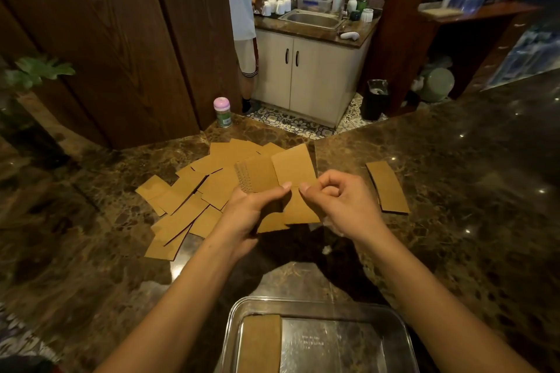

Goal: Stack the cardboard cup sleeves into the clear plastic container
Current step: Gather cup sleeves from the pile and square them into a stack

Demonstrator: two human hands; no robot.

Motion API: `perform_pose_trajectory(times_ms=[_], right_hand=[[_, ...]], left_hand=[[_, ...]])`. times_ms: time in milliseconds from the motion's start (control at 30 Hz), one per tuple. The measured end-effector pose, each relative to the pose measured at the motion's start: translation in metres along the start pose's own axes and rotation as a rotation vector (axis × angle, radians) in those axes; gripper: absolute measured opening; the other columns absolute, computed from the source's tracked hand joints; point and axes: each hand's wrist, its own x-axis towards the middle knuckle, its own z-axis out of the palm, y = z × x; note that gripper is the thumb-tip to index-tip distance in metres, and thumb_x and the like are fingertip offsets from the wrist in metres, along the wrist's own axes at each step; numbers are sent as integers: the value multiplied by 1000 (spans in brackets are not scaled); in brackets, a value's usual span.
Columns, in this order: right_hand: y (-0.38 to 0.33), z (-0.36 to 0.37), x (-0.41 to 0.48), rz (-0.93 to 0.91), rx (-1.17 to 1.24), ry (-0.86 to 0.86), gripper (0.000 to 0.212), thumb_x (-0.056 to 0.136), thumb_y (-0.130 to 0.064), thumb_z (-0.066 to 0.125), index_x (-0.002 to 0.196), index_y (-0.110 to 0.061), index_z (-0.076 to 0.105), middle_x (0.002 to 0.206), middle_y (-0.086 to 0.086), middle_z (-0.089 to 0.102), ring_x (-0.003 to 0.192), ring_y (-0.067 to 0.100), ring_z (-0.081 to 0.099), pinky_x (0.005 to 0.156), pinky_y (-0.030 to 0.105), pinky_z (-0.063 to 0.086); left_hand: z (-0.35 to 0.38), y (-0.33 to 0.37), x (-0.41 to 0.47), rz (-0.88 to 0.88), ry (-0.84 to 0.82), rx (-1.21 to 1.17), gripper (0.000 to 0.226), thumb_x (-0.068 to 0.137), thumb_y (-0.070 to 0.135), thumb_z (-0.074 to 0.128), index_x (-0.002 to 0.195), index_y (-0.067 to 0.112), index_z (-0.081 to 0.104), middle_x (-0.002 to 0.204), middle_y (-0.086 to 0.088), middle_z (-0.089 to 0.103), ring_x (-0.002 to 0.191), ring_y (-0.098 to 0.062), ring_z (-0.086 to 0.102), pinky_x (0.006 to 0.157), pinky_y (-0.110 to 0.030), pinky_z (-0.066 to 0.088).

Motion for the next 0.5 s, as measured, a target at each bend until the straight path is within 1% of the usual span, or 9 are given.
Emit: perform_pose_trajectory(times_ms=[67, 167, 233, 267, 333, 367, 433, 467, 500], right_hand=[[-1, 4, -1, 3, 9, -38, 32, 92, -39, 77, 76, -12, 69, 53, 2, 60, 53, 12, 53, 62, 35, 46], [-3, 4, 0, -48, -116, -125, 40, 91, -47, 73, 71, -13, 69, 52, -5, 53, 54, 10, 50, 62, 36, 45], [-5, 2, -1, -91, -271, -145, 43, 89, -55, 70, 70, -17, 72, 57, -2, 62, 57, 9, 58, 65, 37, 52], [-6, 1, -2, -114, -333, -144, 45, 88, -60, 67, 71, -19, 74, 60, -2, 66, 63, 9, 65, 70, 39, 57], [-10, -1, -4, -145, -422, -124, 46, 85, -65, 65, 72, -23, 76, 65, -5, 71, 80, 4, 73, 77, 40, 59], [-10, -2, -4, -155, -453, -102, 44, 83, -65, 67, 71, -24, 74, 66, -8, 71, 84, 1, 72, 76, 38, 59], [-12, -3, -6, -230, -508, -20, 41, 76, -67, 74, 72, -28, 64, 72, -15, 64, 77, -4, 62, 69, 27, 53], [-12, -4, -7, -289, -516, 14, 43, 71, -69, 76, 77, -31, 59, 83, -17, 60, 80, -5, 55, 71, 20, 47], [-12, -6, -8, -330, -506, 3, 49, 66, -72, 79, 84, -32, 56, 98, -15, 58, 90, -7, 51, 79, 15, 43]], left_hand=[[6, -2, 0, 3, -19, 9, 41, 79, 11, 77, 119, 11, 69, 107, -14, 77, 93, -27, 74, 75, -37, 61], [12, -1, -3, -21, -36, 28, 31, 92, 13, 71, 121, 5, 68, 105, -18, 75, 92, -28, 73, 73, -35, 60], [13, 0, -5, -44, -49, 32, 22, 96, 16, 69, 115, 5, 69, 94, -12, 76, 84, -23, 75, 67, -31, 60], [14, 1, -6, -58, -60, 28, 19, 96, 17, 68, 112, 6, 70, 91, -10, 77, 81, -21, 76, 65, -29, 60], [14, 0, -7, -79, -81, 49, 19, 97, 21, 67, 110, 9, 71, 93, -10, 79, 85, -22, 77, 66, -29, 60], [15, 0, -8, -86, -86, 70, 20, 97, 25, 67, 111, 11, 71, 96, -11, 79, 88, -23, 77, 68, -30, 60], [16, 2, -10, -101, -81, 95, 30, 96, 36, 65, 119, 18, 68, 101, -11, 80, 92, -23, 77, 70, -32, 61], [15, 2, -10, -117, -84, 92, 39, 95, 45, 63, 128, 25, 63, 102, -10, 80, 92, -24, 77, 69, -34, 61], [15, 4, -10, -139, -99, 81, 48, 92, 55, 60, 136, 36, 55, 105, -9, 79, 91, -27, 77, 68, -37, 61]])
